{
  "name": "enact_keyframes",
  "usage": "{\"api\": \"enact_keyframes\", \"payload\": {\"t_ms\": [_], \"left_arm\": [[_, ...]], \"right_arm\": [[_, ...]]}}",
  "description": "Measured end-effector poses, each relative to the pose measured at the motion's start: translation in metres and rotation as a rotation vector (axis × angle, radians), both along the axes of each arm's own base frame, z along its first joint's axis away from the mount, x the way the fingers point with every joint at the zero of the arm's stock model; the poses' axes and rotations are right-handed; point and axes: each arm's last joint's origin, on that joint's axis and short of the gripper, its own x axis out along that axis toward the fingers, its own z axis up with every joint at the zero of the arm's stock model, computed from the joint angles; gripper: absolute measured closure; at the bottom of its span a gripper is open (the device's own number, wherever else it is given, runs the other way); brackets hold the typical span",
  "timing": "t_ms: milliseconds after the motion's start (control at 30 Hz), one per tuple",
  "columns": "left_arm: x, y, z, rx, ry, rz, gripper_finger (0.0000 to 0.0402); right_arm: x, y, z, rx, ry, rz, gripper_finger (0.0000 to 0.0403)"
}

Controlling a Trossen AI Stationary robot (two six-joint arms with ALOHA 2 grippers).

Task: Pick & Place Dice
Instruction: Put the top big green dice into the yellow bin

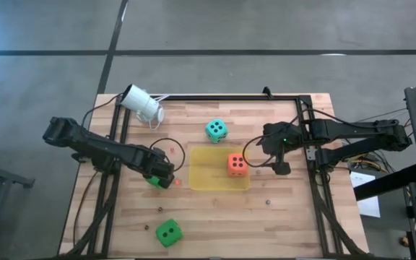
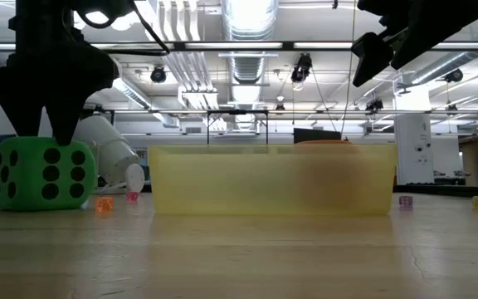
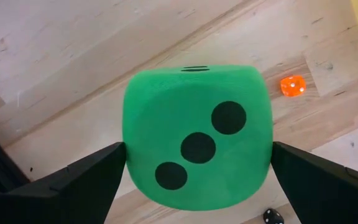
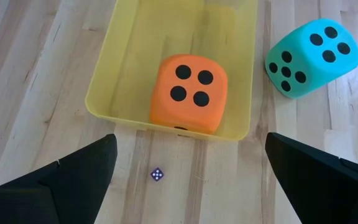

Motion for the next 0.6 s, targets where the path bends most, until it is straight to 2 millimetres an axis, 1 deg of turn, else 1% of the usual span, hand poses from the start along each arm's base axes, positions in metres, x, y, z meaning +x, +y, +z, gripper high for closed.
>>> {"api": "enact_keyframes", "payload": {"t_ms": [167, 400, 600], "left_arm": [[0.0, 0.0, 0.0, 0.0, -0.002, -0.001, 0.0002], [0.006, -0.002, -0.012, 0.004, 0.036, -0.023, 0.0001], [0.006, -0.002, -0.013, 0.011, 0.027, -0.024, 0.0001]], "right_arm": [[0.0, 0.0, 0.0, 0.0, 0.0, 0.0, 0.0003], [0.0, 0.0, 0.0, 0.0, 0.0, 0.0, 0.0003], [0.0, 0.0, 0.0, 0.0, 0.0, 0.0, 0.0003]]}}
